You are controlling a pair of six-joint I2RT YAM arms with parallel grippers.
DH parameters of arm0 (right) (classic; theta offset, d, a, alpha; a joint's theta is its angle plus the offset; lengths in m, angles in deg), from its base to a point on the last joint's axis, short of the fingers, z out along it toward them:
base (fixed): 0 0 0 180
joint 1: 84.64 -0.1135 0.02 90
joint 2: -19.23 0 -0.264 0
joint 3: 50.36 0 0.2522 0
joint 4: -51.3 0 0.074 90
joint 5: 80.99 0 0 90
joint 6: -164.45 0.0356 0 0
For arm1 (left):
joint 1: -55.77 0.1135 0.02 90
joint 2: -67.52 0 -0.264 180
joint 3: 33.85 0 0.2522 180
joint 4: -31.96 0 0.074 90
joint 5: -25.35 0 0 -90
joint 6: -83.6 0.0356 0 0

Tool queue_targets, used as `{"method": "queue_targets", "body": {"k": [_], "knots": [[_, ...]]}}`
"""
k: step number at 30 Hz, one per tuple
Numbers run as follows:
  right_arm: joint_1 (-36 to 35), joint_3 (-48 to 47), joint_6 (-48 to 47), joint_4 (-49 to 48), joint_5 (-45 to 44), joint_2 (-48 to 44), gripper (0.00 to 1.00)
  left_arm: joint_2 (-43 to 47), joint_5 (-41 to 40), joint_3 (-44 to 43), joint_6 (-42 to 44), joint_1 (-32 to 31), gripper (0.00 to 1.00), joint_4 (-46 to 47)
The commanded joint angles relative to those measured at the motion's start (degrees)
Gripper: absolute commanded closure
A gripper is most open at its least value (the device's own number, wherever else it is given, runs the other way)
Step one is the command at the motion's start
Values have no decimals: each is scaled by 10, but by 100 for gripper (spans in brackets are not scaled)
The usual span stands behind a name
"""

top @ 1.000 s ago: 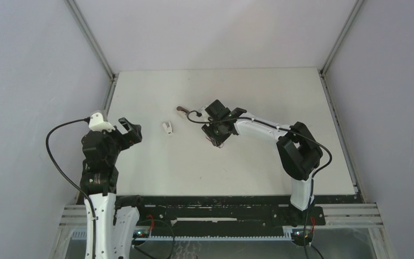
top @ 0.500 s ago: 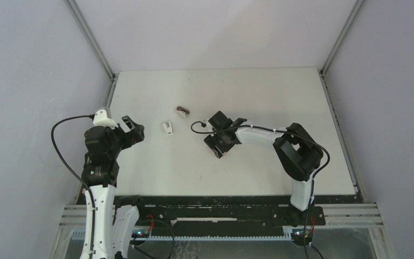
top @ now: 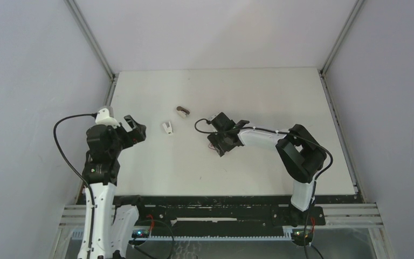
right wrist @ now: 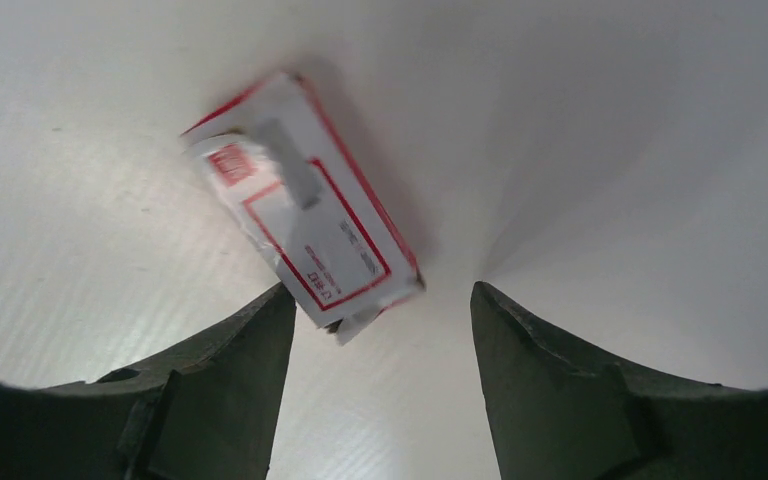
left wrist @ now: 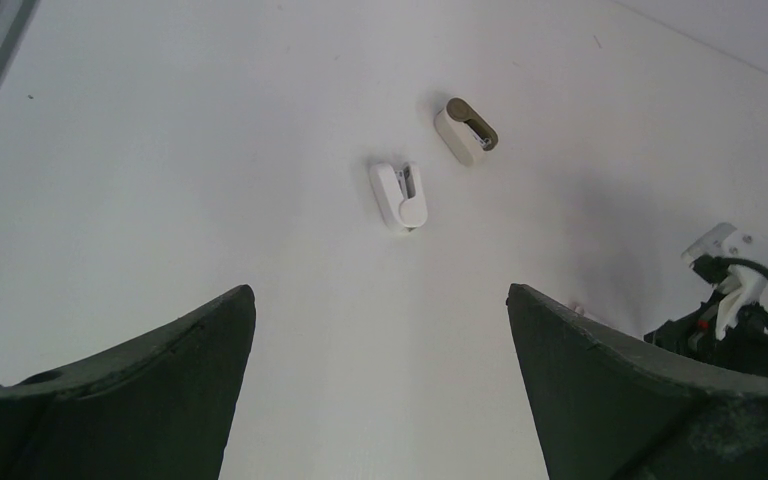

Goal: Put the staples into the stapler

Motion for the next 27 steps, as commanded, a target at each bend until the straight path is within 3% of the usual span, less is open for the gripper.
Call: {"method": "queue_targets", "body": {"k": [1, 6, 16, 20, 27], "knots": [[42, 9, 31, -21, -12, -56, 36, -13, 18, 1, 11, -45, 0, 33], [78, 40, 50, -58, 50, -110, 36, -68, -10, -39, 48, -181, 0, 40], [229, 265, 177, -320, 347, -264, 36, -265, 85, -132, 162, -351, 1, 109], [254, 283, 199, -342, 349, -261, 37, -366, 123, -178, 233, -414, 2, 135], [255, 299, 195, -335, 282, -296, 39, -560, 208, -270, 214, -443, 6, 192]]}}
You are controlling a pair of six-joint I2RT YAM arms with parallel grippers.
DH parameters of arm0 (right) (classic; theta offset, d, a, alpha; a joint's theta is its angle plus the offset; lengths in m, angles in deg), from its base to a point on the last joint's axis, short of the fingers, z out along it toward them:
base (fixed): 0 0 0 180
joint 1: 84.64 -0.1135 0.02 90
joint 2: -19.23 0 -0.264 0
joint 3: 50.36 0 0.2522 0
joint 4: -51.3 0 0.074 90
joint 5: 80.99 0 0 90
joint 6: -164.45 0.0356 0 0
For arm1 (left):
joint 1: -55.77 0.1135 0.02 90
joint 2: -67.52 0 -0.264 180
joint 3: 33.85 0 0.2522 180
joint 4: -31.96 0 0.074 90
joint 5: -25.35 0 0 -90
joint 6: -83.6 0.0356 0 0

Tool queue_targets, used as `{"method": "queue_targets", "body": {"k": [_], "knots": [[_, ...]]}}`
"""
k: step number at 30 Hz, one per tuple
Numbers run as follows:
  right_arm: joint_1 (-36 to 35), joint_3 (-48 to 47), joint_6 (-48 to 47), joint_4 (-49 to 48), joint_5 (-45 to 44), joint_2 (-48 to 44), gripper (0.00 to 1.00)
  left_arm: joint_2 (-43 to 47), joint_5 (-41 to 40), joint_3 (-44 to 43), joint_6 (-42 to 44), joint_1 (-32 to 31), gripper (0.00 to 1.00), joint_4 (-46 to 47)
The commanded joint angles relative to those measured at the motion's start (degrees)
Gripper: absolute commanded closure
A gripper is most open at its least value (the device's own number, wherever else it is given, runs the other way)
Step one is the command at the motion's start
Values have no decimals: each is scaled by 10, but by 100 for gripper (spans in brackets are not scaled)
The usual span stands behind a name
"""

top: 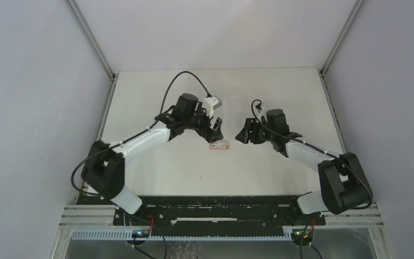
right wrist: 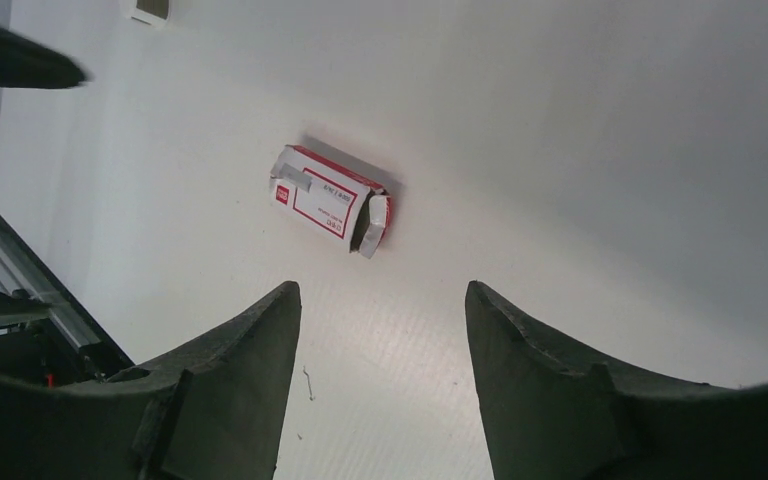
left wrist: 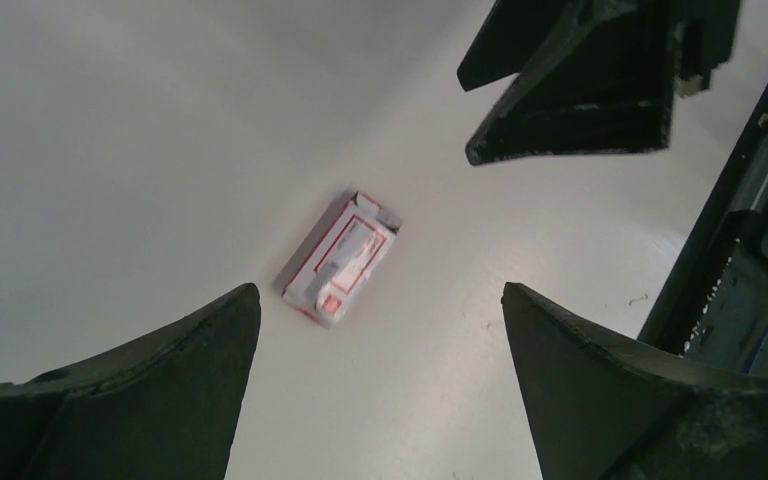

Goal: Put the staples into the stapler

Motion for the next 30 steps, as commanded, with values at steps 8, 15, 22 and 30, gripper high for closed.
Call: {"method": "queue_targets", "body": {"k": [8, 15, 22, 30], "knots": [[0, 27, 11, -49, -40, -77, 39, -193, 60, -104, -25, -14, 9, 95], [0, 32, 13, -52, -43, -86, 39, -228, 26, -80, -59, -14, 9, 125], [0, 32, 17, -55, -35, -85, 39, -224, 13, -35, -65, -14, 10, 133], [0, 35, 19, -57, -32, -93, 39, -222, -5, -6, -65, -17, 13, 137]]}}
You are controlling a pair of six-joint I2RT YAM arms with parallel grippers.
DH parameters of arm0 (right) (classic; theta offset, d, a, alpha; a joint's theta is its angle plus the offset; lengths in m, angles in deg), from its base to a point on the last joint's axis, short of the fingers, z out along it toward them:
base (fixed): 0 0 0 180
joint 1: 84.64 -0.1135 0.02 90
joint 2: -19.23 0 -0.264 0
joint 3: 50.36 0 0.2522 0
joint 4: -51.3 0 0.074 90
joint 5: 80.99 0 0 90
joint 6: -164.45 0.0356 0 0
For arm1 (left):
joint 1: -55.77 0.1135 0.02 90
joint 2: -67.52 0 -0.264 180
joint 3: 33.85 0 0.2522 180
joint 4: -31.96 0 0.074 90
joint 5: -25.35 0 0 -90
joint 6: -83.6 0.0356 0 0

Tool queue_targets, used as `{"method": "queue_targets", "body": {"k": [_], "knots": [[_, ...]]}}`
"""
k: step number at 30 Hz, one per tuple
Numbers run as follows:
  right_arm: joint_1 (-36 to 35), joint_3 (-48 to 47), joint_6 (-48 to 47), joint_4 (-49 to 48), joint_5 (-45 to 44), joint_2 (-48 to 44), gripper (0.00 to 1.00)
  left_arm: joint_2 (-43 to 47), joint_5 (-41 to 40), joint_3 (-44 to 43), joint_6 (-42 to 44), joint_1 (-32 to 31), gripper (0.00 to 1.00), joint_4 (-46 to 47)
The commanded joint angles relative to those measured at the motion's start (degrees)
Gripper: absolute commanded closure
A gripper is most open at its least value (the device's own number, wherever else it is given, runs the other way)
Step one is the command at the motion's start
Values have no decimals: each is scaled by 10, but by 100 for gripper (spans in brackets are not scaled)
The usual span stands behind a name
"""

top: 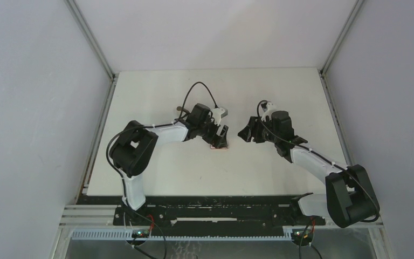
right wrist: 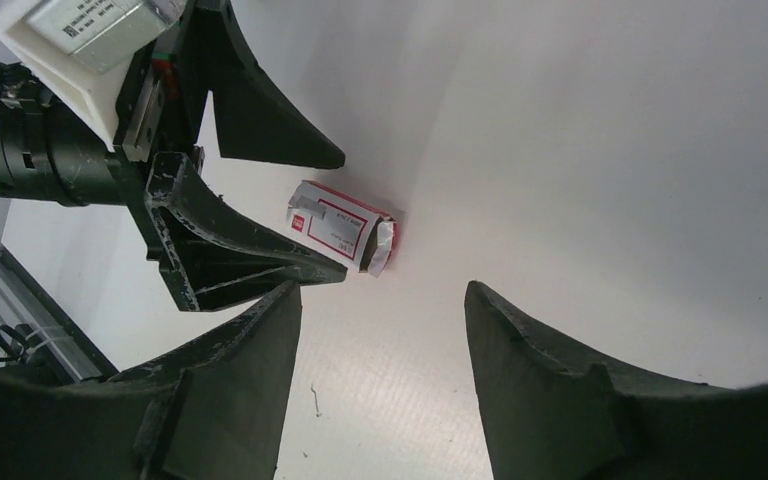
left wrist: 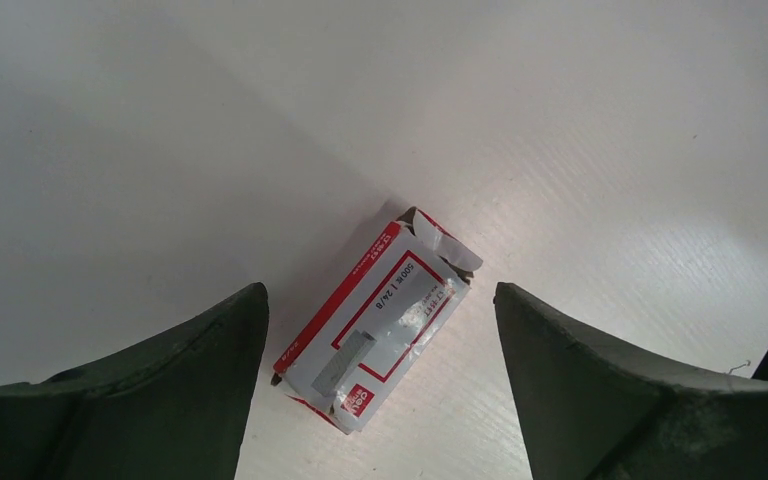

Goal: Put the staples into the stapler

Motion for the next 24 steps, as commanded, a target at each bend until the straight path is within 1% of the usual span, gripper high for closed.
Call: {"method": "queue_targets", "body": {"k": [1, 9, 19, 24], "knots": [[0, 4, 9, -24, 4, -20, 40, 13, -17, 20, -6, -6, 13, 19], [0, 4, 10, -21, -2, -21, 40, 41, -53, 72, 2, -33, 17, 28], [2, 4, 14, -20, -2, -20, 39, 79, -178, 108, 38, -91, 25, 32], [4, 2, 22, -17, -5, -6, 39, 85, -217, 111, 57, -114, 33, 32]]}}
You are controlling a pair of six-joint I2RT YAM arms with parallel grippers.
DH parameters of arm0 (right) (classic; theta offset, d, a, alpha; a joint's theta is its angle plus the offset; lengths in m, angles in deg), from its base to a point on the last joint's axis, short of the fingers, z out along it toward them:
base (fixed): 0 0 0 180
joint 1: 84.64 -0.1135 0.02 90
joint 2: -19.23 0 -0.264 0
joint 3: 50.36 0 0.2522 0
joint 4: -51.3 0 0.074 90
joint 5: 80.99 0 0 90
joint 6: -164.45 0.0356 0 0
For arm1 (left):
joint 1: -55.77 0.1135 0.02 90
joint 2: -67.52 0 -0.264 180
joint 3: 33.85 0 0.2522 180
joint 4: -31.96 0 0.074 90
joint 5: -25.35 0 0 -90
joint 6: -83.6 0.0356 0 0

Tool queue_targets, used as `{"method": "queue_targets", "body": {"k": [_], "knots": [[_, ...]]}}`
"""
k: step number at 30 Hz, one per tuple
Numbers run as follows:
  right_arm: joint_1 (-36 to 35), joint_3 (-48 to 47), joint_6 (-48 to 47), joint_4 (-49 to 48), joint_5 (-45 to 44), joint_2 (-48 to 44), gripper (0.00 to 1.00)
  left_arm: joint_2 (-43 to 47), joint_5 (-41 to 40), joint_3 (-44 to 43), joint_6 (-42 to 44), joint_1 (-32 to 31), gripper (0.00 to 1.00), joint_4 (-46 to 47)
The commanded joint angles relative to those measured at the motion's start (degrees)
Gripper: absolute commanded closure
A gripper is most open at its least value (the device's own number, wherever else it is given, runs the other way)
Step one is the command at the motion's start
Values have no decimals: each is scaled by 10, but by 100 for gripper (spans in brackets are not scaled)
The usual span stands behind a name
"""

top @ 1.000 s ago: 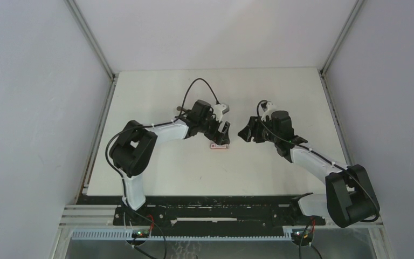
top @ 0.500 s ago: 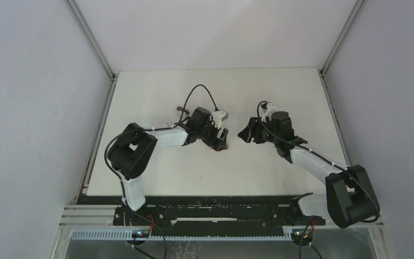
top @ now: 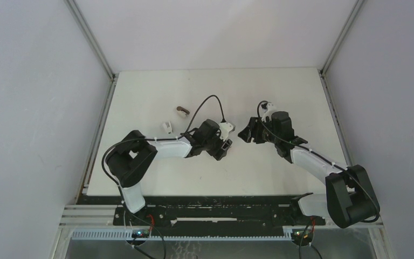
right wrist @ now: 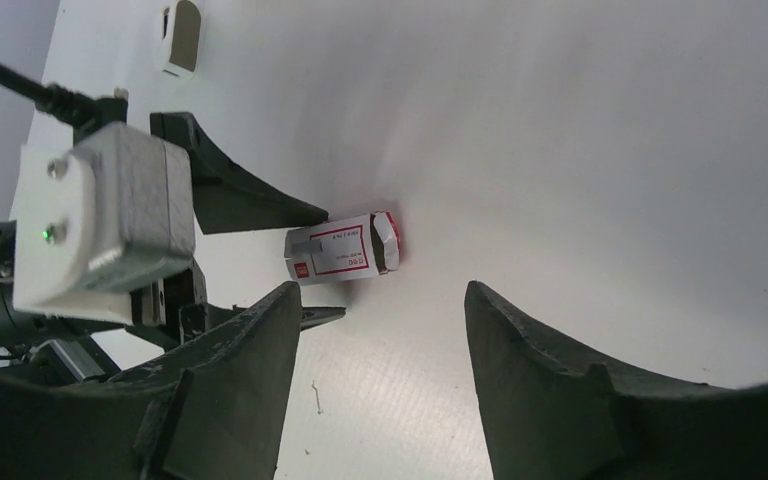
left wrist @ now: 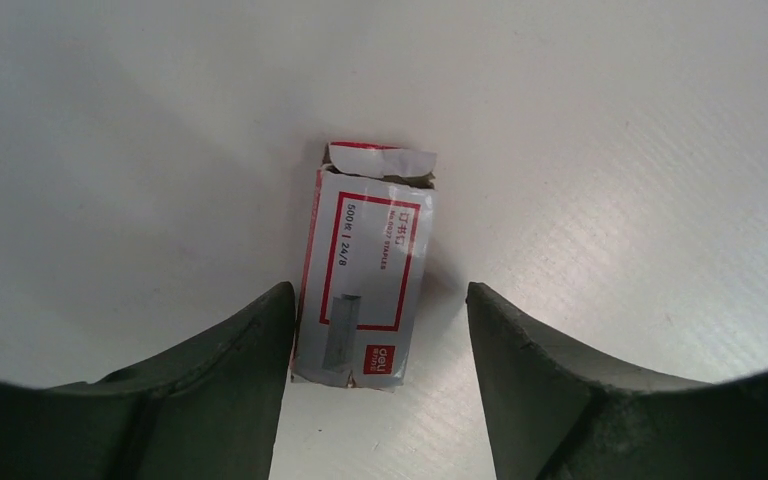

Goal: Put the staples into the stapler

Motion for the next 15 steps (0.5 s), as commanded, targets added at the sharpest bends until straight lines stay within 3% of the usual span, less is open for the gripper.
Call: {"method": "queue_targets", "body": {"k": [1, 8, 15], "knots": [[7, -7, 21, -12, -6, 3, 40, 29, -51, 18, 30, -18, 34, -12], [16, -43, 38, -1, 71, 82, 54, 36, -54, 31, 51, -29, 42, -10], [11, -70, 45, 4, 112, 141, 62, 38, -60, 39, 62, -37, 46, -8]]}}
